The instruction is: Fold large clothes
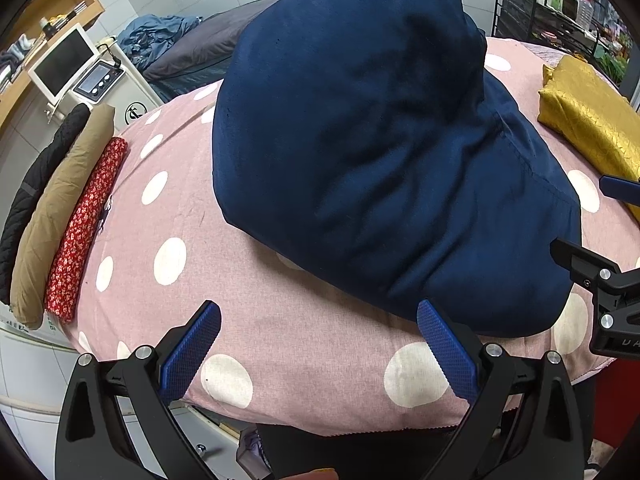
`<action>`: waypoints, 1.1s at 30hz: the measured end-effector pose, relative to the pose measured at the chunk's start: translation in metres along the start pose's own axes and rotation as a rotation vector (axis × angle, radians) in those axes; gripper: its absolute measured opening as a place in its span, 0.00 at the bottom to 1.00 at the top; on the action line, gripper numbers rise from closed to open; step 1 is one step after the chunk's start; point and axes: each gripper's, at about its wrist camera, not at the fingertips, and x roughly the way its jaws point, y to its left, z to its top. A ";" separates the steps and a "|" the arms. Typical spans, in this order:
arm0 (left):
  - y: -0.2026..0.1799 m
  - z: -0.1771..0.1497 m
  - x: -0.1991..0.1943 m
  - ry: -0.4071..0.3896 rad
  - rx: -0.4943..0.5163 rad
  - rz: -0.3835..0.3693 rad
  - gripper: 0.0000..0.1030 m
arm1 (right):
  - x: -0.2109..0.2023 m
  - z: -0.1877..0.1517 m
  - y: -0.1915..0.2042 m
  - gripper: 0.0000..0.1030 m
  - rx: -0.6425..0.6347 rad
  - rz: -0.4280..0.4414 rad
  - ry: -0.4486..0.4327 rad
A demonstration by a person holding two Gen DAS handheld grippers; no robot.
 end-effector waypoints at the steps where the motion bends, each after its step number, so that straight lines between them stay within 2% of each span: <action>1: 0.000 0.000 0.000 -0.001 0.002 0.000 0.94 | 0.000 0.000 0.000 0.91 0.002 0.002 0.002; 33: -0.007 0.000 0.000 0.006 0.019 0.007 0.94 | 0.000 -0.006 0.001 0.91 0.002 0.005 0.010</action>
